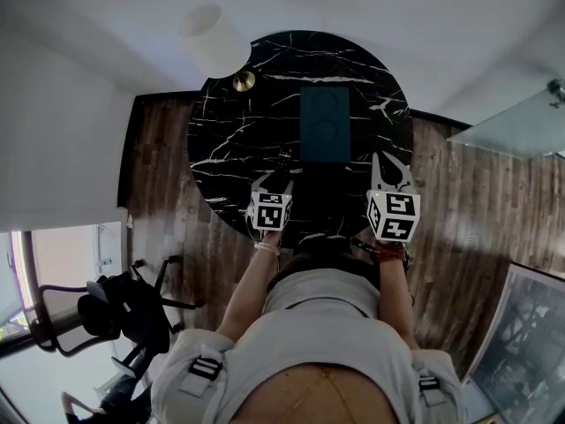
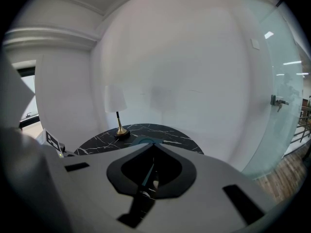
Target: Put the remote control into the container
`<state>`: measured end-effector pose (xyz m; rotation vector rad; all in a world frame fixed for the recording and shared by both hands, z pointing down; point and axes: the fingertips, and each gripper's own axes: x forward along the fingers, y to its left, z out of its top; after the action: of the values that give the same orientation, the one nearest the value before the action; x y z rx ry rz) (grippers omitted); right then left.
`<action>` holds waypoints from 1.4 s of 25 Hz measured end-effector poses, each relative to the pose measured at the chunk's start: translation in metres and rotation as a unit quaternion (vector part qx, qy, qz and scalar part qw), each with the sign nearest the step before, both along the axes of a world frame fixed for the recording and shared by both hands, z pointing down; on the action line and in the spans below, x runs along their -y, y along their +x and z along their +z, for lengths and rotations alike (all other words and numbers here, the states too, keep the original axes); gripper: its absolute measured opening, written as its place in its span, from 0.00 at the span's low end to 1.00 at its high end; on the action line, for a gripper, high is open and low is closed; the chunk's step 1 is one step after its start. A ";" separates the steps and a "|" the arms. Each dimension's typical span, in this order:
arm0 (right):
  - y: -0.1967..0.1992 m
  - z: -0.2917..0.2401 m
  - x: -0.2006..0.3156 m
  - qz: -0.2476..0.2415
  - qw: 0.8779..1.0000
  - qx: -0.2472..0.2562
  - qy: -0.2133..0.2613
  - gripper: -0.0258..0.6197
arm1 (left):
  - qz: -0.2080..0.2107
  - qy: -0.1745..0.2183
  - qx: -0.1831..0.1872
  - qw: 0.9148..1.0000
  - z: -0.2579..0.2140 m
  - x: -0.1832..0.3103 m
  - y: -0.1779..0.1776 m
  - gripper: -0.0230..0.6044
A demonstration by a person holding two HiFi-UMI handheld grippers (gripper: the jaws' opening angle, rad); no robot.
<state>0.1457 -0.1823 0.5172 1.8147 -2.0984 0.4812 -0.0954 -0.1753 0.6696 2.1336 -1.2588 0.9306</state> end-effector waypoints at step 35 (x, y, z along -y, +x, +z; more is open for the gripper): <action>0.067 0.011 -0.038 0.077 0.997 0.004 -0.012 0.06 | 0.191 -0.052 0.029 0.980 0.021 -0.057 0.116 0.38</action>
<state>0.2126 -0.1446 0.5282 1.9731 -1.9586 0.5513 0.0201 -0.1186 0.6907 2.3206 -0.8137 1.1931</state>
